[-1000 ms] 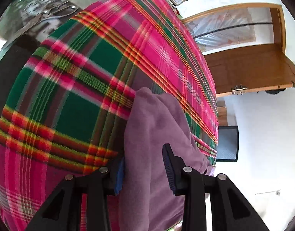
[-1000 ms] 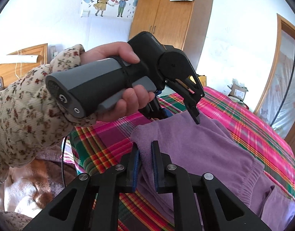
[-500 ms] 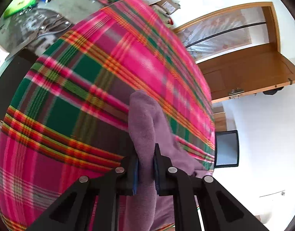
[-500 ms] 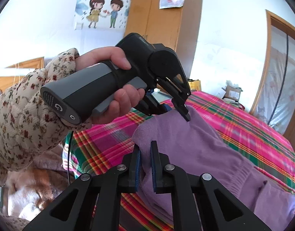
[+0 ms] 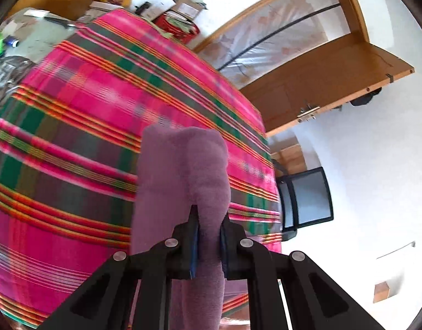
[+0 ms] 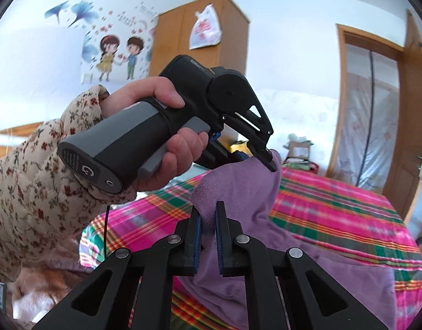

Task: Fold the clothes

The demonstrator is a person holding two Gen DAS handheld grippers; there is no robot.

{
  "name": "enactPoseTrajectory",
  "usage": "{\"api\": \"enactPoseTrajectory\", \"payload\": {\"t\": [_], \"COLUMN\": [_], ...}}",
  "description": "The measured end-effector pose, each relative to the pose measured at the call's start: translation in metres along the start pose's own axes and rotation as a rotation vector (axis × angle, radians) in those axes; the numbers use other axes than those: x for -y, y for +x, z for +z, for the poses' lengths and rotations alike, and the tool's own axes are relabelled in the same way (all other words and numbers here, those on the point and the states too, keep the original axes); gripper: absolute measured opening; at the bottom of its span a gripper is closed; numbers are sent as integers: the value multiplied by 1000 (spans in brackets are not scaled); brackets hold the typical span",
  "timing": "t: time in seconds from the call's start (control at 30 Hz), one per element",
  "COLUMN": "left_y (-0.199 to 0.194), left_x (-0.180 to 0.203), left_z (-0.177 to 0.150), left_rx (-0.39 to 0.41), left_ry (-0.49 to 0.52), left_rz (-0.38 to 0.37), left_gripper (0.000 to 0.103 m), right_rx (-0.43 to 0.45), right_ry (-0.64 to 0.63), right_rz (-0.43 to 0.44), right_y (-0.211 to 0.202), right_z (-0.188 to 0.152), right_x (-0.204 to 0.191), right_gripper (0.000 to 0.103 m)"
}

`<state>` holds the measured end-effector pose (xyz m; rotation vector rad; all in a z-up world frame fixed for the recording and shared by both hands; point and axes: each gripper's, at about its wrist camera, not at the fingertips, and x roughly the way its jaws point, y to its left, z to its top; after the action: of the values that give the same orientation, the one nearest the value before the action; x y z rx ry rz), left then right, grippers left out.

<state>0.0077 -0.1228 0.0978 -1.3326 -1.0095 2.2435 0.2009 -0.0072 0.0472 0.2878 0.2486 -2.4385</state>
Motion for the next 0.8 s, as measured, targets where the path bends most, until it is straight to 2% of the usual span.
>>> {"api": "enactPoseTrajectory", "payload": {"t": [0.43,0.8], "left_y": [55,128], "left_x": [74,125], "left_z": [-23,-52], "left_rx": [-82,-193], "left_ry": [94,159], "left_rz": [-17,10], "left_gripper": [13,13], "right_rx": [41,11], "right_ry": [126,259], "right_rz": [-126,-250], "right_y": [-57,-101], "right_z": [-10,-47], "right_x": [61,119], "right_gripper": [9,9]}}
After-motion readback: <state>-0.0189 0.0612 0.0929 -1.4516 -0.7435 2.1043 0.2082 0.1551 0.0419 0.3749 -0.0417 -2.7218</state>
